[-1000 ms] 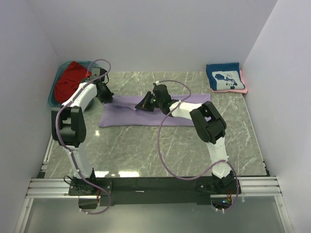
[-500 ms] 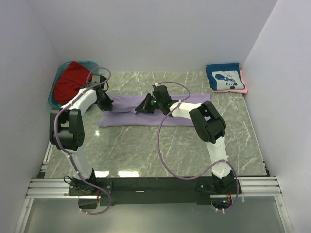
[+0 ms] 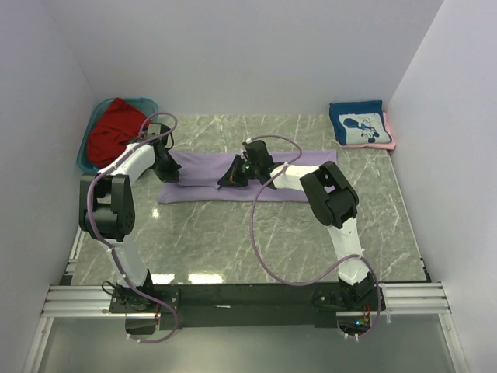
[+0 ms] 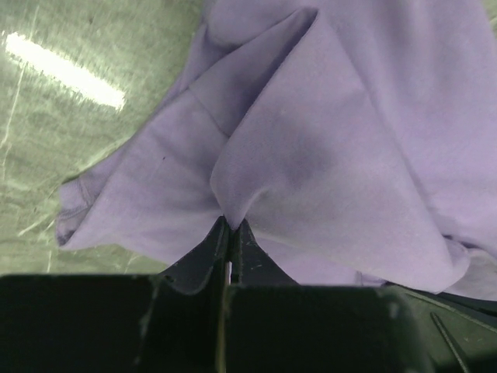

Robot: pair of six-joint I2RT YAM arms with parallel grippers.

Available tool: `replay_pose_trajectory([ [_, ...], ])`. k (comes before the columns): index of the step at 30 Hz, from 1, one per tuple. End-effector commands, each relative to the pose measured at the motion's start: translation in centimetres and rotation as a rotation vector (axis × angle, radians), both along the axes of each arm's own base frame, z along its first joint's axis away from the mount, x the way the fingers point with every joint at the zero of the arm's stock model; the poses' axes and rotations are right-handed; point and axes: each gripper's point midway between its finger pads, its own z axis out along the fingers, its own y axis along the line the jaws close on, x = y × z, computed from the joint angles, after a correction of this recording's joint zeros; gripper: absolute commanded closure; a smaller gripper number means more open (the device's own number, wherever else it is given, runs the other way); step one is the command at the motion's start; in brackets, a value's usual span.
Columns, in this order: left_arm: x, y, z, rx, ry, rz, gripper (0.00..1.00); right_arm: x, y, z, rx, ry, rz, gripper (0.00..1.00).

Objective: Fold and stack the t-shirts
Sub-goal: Fold the tshirt

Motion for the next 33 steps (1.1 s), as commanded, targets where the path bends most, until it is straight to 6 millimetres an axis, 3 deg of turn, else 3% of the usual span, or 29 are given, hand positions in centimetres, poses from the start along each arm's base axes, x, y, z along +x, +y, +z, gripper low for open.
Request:
replay_pose_trajectory([
  [1, 0.3, 0.6, 1.8, 0.028, -0.018, -0.005, 0.98, 0.4, -0.3, 0.8, -0.001, -0.023, 0.018, 1.0],
  [8, -0.5, 0.5, 1.4, 0.021, 0.012, -0.018, 0.89, 0.0, -0.3, 0.9, -0.02, -0.013, 0.047, 1.0],
  [12, -0.5, 0.6, 1.9, 0.025, 0.005, -0.018, 0.81, 0.0, -0.6, 1.8, -0.037, -0.034, 0.055, 0.84],
  [15, -0.5, 0.6, 2.9, 0.025, -0.011, -0.02, 0.69, 0.2, -1.0, 3.2, -0.062, -0.073, 0.058, 0.72],
  [16, -0.5, 0.6, 3.2, 0.029, -0.016, -0.022, 0.59, 0.0, -1.2, 3.8, -0.081, -0.088, 0.069, 0.71],
  [19, -0.6, 0.9, 4.9, 0.043, -0.047, -0.021, 0.44, 0.2, -2.0, 5.6, -0.129, -0.138, 0.069, 0.62],
  [20, -0.6, 1.1, 5.8, 0.048, -0.069, -0.021, 0.43, 0.3, -2.2, 6.0, -0.139, -0.151, 0.069, 0.59],
  [23, -0.2, 1.4, 7.8, 0.064, -0.13, -0.007, 0.42, 0.7, -2.7, 8.0, -0.153, -0.202, 0.068, 0.56],
  [26, 1.2, 0.6, 9.0, 0.03, -0.2, -0.028, 0.46, 1.3, -2.4, 10.0, -0.072, -0.24, 0.073, 0.55],
  [30, 3.2, -1.0, 7.6, -0.029, -0.227, -0.059, 0.57, 2.4, -0.8, 11.0, 0.055, -0.257, 0.092, 0.55],
  [33, 4.7, -1.4, 5.4, -0.05, -0.214, -0.045, 0.64, 3.5, 0.7, 10.4, 0.136, -0.239, 0.092, 0.56],
])
